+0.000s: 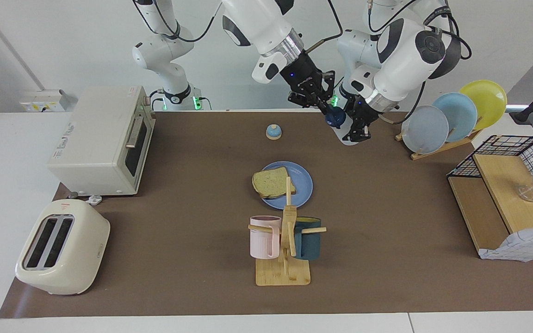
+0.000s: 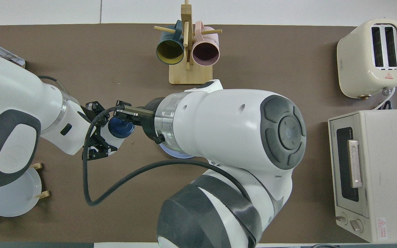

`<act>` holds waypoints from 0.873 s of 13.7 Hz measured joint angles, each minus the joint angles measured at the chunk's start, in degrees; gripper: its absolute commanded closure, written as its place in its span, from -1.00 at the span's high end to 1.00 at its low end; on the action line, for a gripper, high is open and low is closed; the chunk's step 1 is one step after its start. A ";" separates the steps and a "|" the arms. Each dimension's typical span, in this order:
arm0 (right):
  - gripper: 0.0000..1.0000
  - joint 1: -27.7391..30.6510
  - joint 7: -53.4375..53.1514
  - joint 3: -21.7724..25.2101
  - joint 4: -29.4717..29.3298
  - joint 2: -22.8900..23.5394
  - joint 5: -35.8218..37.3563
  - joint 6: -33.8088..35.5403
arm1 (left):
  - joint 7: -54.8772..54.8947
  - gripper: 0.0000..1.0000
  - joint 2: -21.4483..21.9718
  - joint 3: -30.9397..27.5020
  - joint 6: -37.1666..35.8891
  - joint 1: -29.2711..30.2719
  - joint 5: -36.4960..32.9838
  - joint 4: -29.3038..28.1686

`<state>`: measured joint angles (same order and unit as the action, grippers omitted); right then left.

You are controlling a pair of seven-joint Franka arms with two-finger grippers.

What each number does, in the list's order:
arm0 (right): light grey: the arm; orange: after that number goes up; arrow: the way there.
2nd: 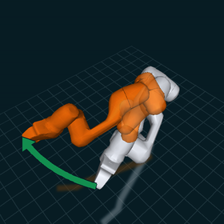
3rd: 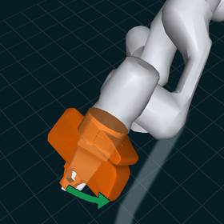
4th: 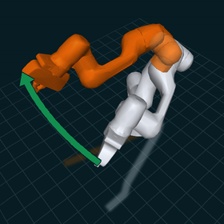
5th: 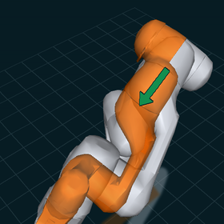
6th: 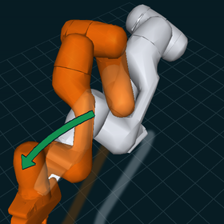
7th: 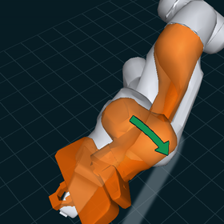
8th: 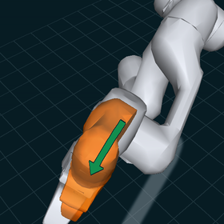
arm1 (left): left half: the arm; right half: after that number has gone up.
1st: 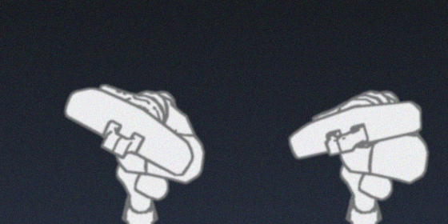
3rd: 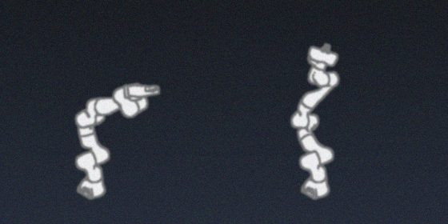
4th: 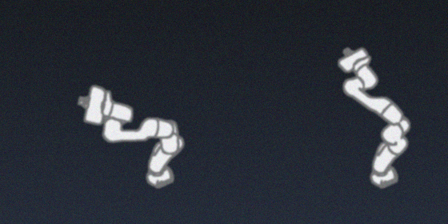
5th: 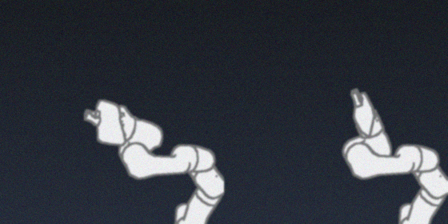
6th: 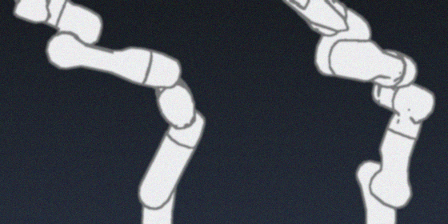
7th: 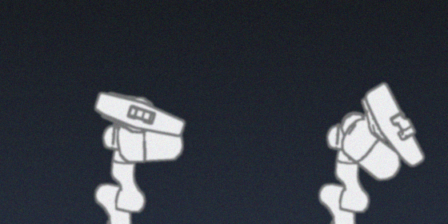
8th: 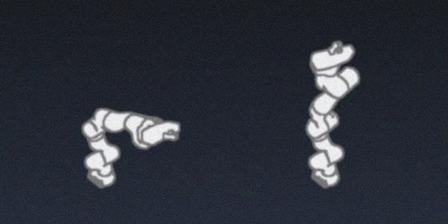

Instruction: Put bread on plate and add seasoning

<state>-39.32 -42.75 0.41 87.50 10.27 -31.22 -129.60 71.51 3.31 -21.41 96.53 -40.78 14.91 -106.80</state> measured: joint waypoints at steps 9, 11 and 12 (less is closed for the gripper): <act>-1.00 0.64 -9.06 -0.17 3.70 -0.12 -11.21 -8.44 | -1.32 -1.00 0.35 -0.75 1.46 0.13 0.02 0.11; -1.00 0.60 -9.50 -0.27 4.71 -0.29 -13.46 -10.54 | -1.52 -1.00 0.35 -0.82 1.71 0.25 0.04 0.15; -1.00 0.60 -9.69 -0.39 5.15 -0.38 -13.93 -11.58 | -1.61 -1.00 0.35 -0.82 1.82 0.27 0.04 0.18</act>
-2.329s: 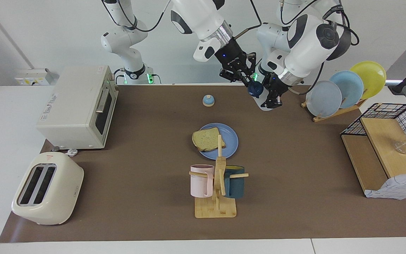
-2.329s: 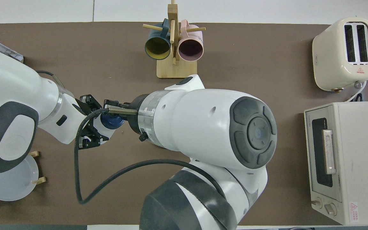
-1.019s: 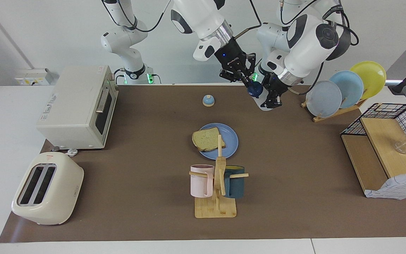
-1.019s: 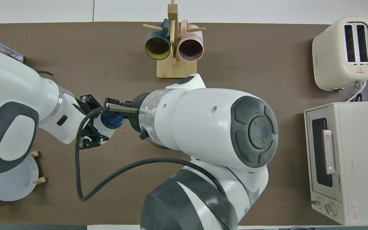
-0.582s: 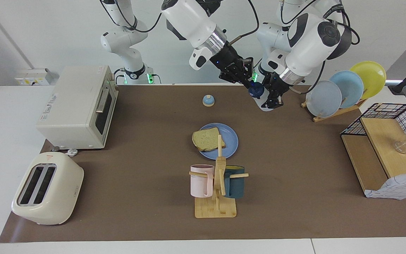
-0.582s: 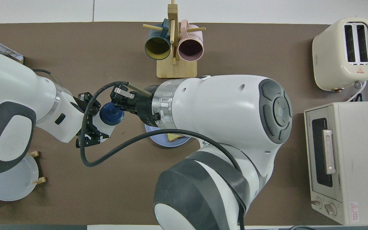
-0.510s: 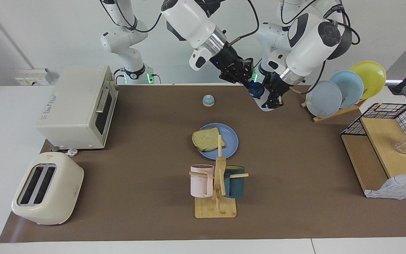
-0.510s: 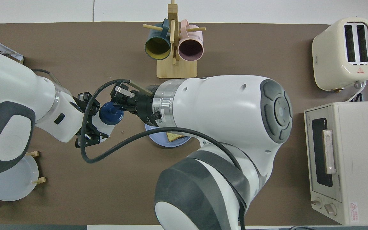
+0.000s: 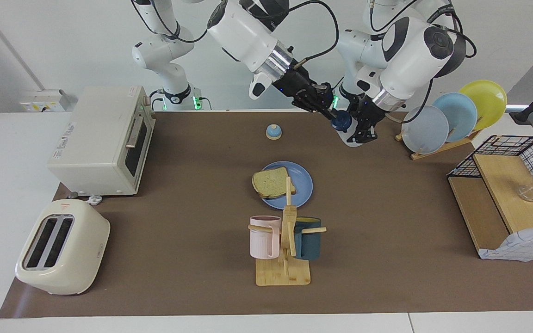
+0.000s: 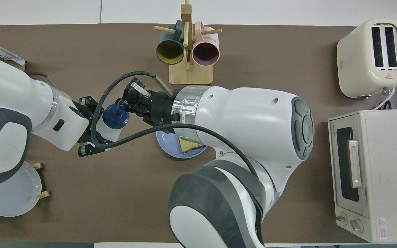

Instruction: Put bread on plate and add seasoning

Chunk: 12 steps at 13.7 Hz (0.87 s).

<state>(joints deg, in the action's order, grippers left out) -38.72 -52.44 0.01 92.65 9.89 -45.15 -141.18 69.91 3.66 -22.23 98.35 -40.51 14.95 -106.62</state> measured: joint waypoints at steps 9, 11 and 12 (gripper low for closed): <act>-1.00 0.18 -1.06 0.39 0.74 -0.40 -5.03 -5.62 | 0.37 -1.00 0.06 0.77 -0.31 0.11 0.02 -0.32; -1.00 0.18 -1.23 0.48 0.74 -0.37 -5.19 -5.80 | 0.37 -1.00 0.06 1.44 -0.31 -0.11 0.02 -0.34; -1.00 0.18 -1.24 0.48 0.75 -0.36 -5.19 -5.82 | 0.37 -1.00 0.06 1.45 -0.31 -0.20 0.02 -0.34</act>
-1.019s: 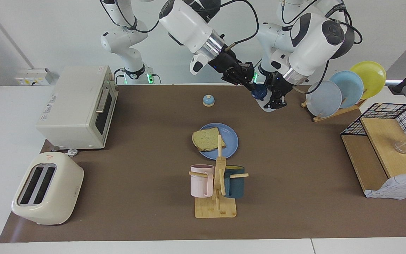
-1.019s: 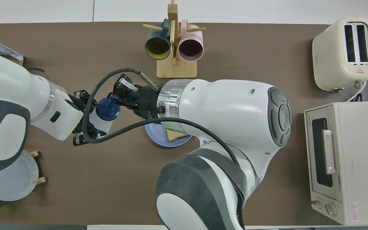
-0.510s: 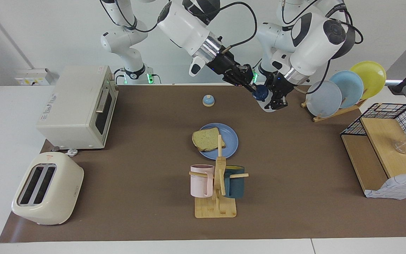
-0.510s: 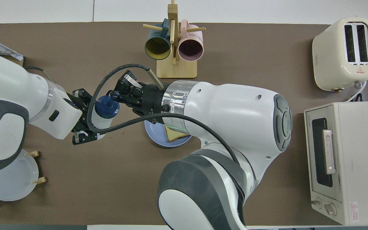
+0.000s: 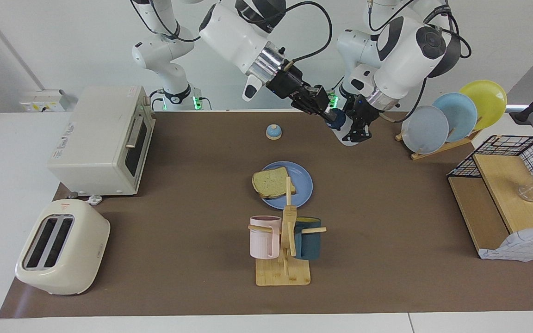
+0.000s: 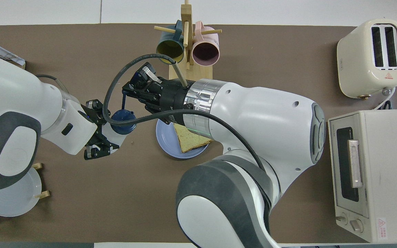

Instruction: Put bread on plate and add seasoning

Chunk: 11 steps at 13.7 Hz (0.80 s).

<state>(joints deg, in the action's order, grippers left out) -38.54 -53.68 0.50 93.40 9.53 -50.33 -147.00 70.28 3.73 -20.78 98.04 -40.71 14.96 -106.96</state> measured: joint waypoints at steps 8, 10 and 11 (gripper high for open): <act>1.00 0.26 4.32 0.26 1.21 -0.24 1.35 0.80 | -0.02 -1.00 0.00 -0.10 -0.16 0.00 -0.04 -0.71; 1.00 2.12 8.41 0.28 2.48 -0.74 7.81 4.60 | -0.21 -1.00 0.00 -0.13 -0.15 -0.01 -0.03 -0.71; 1.00 3.91 10.40 0.31 2.81 -1.04 11.39 7.76 | -0.41 -1.00 0.00 -0.15 -0.14 0.00 -0.03 -0.71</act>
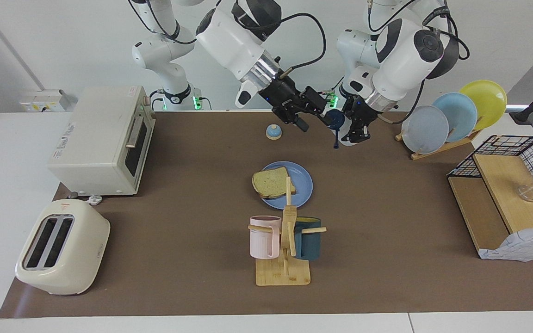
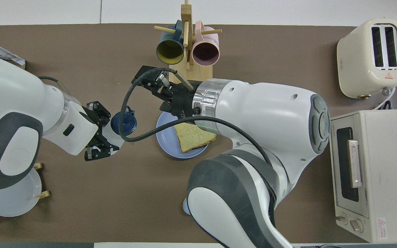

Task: Put bread on plate and add seasoning
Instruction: 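Withdraw the right gripper away from the bottle toward the toaster oven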

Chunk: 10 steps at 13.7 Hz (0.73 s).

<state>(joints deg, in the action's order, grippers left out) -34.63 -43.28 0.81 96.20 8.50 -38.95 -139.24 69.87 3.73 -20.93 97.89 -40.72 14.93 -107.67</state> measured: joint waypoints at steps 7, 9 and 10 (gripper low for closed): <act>1.00 16.51 24.06 0.50 0.31 -2.87 23.60 28.98 | -6.17 -1.00 0.02 -0.11 2.57 0.00 0.01 -0.99; 1.00 19.63 27.40 0.61 0.21 -4.49 31.15 35.89 | -9.67 -1.00 0.29 -0.14 4.97 0.01 0.03 -2.32; 1.00 21.29 28.40 0.67 0.15 -5.86 33.39 39.59 | -11.84 -1.00 0.58 -0.16 6.64 0.01 0.03 -3.37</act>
<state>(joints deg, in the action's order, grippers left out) -13.34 -14.87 1.48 96.35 2.63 -5.56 -99.65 58.03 4.31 -21.09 104.54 -40.71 14.96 -111.04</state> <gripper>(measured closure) 0.000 0.520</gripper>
